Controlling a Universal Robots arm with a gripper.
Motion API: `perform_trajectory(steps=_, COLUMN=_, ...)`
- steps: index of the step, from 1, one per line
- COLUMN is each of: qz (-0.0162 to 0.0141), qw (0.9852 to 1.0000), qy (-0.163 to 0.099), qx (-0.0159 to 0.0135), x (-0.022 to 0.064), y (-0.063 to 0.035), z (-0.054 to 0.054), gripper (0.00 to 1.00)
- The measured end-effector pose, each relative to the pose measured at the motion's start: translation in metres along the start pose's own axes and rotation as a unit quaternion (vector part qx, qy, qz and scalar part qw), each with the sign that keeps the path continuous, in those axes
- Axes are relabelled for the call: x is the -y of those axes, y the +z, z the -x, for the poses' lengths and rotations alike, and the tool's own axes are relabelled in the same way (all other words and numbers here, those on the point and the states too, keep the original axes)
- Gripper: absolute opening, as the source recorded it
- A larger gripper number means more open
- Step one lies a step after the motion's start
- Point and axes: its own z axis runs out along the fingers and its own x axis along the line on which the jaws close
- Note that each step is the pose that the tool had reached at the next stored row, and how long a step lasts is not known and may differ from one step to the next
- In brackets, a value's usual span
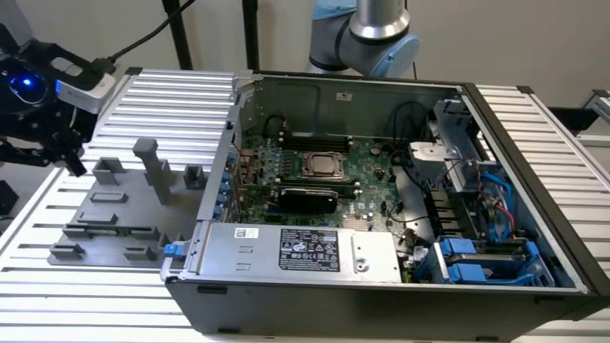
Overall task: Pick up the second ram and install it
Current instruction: 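Pick up the second ram and move it above second insertion slot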
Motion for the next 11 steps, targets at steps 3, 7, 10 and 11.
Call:
perform_trajectory(steps=3, qz=-0.0008, qw=0.9996, qy=-0.027, qx=-0.0007, x=0.0, y=0.0017, z=0.0, gripper=0.0)
perform_trajectory(steps=7, qz=-0.0017, qw=0.998, qy=-0.063, qx=-0.0019, x=0.0001, y=0.0039, z=0.0, gripper=0.0)
perform_trajectory(steps=10, qz=-0.0025, qw=0.9959, qy=-0.091, qx=-0.0028, x=0.0002, y=0.0055, z=-0.0001, gripper=0.0)
perform_trajectory(steps=11, qz=-0.0027, qw=0.995, qy=-0.099, qx=-0.003, x=0.0002, y=0.0061, z=-0.0001, gripper=0.0)
